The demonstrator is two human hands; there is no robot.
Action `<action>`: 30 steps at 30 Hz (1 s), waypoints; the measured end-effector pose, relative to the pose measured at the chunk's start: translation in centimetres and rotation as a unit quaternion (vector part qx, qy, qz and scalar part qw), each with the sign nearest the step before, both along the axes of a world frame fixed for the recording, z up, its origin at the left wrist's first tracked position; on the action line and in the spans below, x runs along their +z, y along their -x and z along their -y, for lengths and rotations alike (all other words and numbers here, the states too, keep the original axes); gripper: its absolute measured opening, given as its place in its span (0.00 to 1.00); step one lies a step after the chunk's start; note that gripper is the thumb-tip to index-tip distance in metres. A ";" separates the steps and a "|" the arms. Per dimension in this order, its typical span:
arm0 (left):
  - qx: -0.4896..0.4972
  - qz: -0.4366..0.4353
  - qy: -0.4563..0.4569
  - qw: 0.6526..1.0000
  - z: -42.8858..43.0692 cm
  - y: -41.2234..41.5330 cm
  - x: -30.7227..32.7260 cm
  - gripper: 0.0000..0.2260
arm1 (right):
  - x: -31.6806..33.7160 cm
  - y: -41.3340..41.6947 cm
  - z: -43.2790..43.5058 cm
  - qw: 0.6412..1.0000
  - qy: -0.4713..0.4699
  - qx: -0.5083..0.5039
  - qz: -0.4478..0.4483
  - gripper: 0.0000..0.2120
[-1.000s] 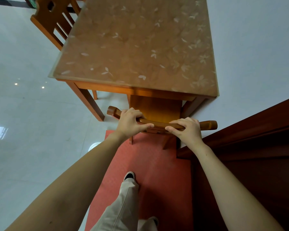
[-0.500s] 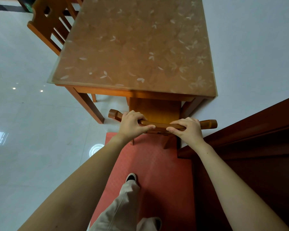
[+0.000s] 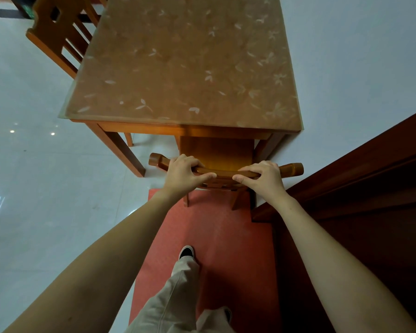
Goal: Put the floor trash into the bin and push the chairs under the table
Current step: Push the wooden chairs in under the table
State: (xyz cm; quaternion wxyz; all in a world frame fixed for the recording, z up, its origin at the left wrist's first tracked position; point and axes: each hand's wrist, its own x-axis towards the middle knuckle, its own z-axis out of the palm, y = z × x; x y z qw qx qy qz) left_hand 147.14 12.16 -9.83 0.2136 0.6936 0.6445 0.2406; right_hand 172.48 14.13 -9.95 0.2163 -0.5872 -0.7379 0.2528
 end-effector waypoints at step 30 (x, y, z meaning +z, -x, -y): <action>0.004 0.030 0.006 1.000 -1.1 -0.7 -0.4 0.22 | 0.1 -0.8 -1.4 1.000 0.001 0.004 -0.002 0.25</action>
